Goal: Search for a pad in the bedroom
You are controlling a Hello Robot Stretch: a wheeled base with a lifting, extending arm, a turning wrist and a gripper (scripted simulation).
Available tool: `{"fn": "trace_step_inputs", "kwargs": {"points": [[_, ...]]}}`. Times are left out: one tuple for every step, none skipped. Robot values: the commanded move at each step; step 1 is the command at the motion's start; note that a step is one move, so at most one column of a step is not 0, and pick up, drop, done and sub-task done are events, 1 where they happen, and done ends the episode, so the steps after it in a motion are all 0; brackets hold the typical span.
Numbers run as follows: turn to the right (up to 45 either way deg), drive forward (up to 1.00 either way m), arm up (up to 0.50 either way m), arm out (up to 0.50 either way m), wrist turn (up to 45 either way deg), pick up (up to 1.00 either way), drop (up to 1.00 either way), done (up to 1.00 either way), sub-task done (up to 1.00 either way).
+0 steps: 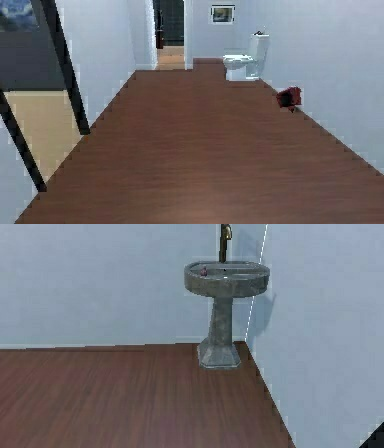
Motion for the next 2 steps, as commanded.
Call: {"fn": "trace_step_inputs", "kwargs": {"points": [[-12.0,0.0,0.0,0.0,0.0,0.0,0.0,0.0,0.0],[0.0,0.15,0.0,0.0,0.0,0.0,0.0,0.0,0.0]]}}
